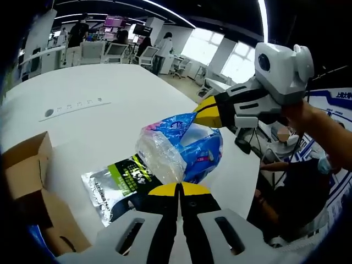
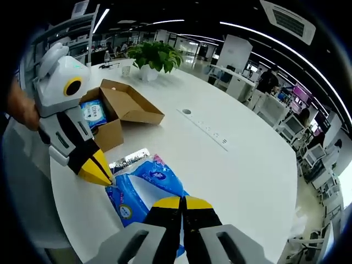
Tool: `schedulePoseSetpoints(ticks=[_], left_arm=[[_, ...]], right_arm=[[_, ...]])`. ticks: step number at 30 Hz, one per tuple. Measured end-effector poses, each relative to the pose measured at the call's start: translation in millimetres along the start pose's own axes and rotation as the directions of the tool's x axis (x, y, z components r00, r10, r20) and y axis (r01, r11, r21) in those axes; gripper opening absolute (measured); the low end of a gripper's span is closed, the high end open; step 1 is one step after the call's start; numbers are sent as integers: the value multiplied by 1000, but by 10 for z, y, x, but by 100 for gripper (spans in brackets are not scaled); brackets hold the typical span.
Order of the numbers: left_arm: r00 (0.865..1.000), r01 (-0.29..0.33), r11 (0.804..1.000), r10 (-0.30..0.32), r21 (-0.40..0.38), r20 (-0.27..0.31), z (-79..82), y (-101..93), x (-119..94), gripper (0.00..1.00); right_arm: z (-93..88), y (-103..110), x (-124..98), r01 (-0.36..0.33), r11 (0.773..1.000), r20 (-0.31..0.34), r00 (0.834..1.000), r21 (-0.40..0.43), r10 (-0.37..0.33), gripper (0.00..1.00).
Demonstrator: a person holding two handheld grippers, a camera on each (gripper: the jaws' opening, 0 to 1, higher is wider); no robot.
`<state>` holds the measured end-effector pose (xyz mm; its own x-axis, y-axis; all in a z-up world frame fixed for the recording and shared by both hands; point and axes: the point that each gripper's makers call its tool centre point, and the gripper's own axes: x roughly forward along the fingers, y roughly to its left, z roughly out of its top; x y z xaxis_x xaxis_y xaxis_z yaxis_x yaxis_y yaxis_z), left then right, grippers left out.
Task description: Operate the shoe box by opening the lid, removing the specified soft item, and placing it in the target area until the item is outside and the box remains undamaged.
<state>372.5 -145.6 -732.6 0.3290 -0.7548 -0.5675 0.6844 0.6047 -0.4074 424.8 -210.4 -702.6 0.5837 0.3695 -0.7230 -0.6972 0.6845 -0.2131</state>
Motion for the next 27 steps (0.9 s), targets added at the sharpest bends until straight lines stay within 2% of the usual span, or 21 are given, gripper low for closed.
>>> schedulePoseSetpoints(ticks=[15,16,19,27], left_arm=[[999,29,998,-30,-48,-16,-74,-5,324,0],[999,33,998,-34,-56,-17,-80,2,357,0],[999,47,995,-49,-88,-21,-97,5,464,0],[998,55,993,-58,-108,-30,-158,17,622,0]], right_arm=[[-274,-158,131,-5,1000,-69,998,6,5,0],[-357,-204,181,-6,1000,-93,996,9,7,0],[-396,-228,206,-2,1000,-106,994,9,3,0],[-531,-287,290,-2,1000,-141,990,9,3,0]])
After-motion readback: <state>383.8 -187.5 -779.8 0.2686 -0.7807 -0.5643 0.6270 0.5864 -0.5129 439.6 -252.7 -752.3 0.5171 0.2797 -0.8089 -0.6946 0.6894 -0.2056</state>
